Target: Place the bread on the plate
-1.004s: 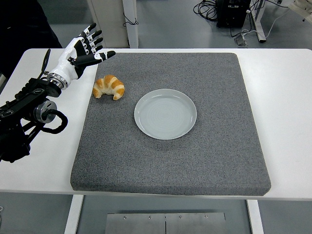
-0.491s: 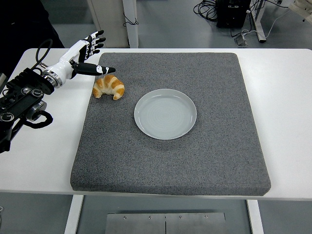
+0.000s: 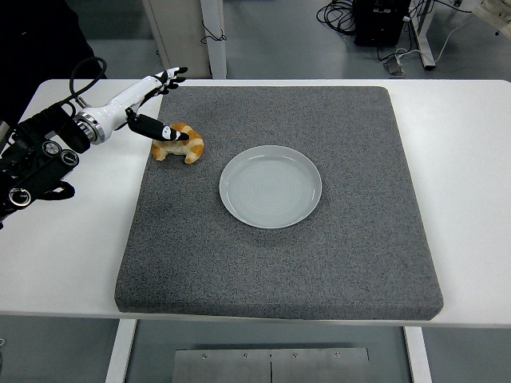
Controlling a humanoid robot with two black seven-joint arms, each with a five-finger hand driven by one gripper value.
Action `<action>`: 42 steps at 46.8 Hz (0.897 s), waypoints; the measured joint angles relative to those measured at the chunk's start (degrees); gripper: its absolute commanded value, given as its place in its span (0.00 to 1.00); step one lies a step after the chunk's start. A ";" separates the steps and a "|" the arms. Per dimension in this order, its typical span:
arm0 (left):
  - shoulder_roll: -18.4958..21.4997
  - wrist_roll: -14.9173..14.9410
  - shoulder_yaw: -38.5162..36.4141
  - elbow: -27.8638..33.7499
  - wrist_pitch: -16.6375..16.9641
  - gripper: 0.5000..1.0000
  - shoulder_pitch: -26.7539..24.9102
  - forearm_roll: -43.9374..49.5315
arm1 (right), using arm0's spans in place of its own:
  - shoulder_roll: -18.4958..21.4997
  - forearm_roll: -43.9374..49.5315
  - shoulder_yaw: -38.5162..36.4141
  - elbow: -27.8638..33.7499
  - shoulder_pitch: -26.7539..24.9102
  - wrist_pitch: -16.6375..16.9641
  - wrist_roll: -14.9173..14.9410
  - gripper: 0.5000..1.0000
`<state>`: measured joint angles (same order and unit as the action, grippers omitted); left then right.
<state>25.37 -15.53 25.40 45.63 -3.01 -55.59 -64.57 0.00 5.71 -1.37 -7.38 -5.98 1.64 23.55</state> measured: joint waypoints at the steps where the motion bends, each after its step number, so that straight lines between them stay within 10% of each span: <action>1: 0.22 0.00 -0.44 -0.04 0.00 0.96 -0.20 -0.12 | 0.00 0.00 0.00 0.00 0.00 0.00 0.00 1.00; 42: 0.28 0.43 -10.43 -2.74 1.62 0.97 -4.93 -7.61 | 0.00 0.00 0.00 0.00 0.00 0.01 0.00 1.00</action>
<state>25.65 -15.10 14.97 42.88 -1.39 -60.52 -72.19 0.00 5.71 -1.36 -7.38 -5.98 1.64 23.56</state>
